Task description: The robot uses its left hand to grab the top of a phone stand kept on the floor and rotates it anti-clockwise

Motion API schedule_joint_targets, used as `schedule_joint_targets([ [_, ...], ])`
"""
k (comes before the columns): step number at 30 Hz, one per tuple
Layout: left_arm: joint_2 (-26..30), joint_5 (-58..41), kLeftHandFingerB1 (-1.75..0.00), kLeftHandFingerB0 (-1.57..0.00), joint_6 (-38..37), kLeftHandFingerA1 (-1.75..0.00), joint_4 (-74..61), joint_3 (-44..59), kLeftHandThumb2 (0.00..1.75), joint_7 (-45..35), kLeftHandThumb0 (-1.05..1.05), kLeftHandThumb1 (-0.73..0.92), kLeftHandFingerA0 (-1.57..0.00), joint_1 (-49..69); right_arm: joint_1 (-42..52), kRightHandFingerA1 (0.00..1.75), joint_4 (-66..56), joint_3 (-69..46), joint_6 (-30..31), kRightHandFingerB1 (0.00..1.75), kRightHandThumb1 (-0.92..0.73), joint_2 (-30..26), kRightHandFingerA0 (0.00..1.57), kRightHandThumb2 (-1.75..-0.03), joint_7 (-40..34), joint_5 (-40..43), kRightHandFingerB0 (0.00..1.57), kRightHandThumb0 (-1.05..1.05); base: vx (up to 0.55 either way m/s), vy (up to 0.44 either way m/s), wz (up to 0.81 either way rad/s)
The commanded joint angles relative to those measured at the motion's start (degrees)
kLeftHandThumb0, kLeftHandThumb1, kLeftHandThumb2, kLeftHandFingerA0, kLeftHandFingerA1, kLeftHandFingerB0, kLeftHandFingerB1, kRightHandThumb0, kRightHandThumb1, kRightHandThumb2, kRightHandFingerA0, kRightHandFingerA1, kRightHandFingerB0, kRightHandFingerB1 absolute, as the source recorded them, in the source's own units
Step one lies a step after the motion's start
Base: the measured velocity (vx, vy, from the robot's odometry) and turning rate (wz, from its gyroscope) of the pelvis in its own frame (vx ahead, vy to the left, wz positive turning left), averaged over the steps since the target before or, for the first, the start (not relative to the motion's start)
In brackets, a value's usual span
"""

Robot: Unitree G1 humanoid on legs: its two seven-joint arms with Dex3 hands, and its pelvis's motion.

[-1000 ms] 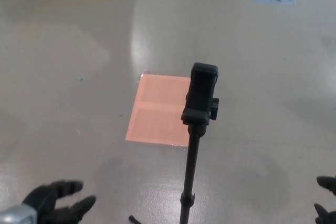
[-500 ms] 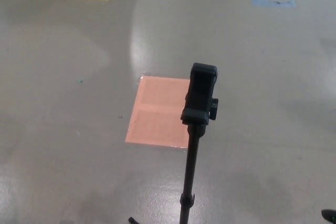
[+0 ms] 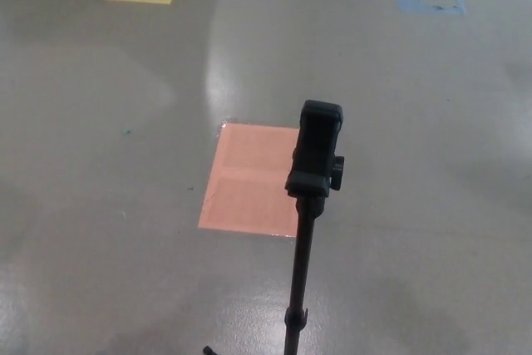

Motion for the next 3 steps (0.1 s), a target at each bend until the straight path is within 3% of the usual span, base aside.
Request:
schedule_joint_targets([
  [1,1.5,4.0,-0.28,-0.21,-9.7,-0.36,1.6,0.8,0.65,2.7,-0.77,0.8,-0.48,3.4,3.1,0.5,1.0,1.0,2.4,0.3,-0.72,-0.7,0.45,-0.86,2.8,-0.7,0.07,-0.54,0.0,0.0,0.0],
  [3,1.5,4.1,-0.28,-0.21,-9.7,-0.36,1.6,0.9,0.65,2.8,-0.77,0.8,-0.48,3.2,3.1,0.5,1.0,0.9,2.4,0.3,-0.72,-0.7,0.45,-0.86,3.1,-0.5,0.07,-0.54,0.0,0.0,0.0],
])
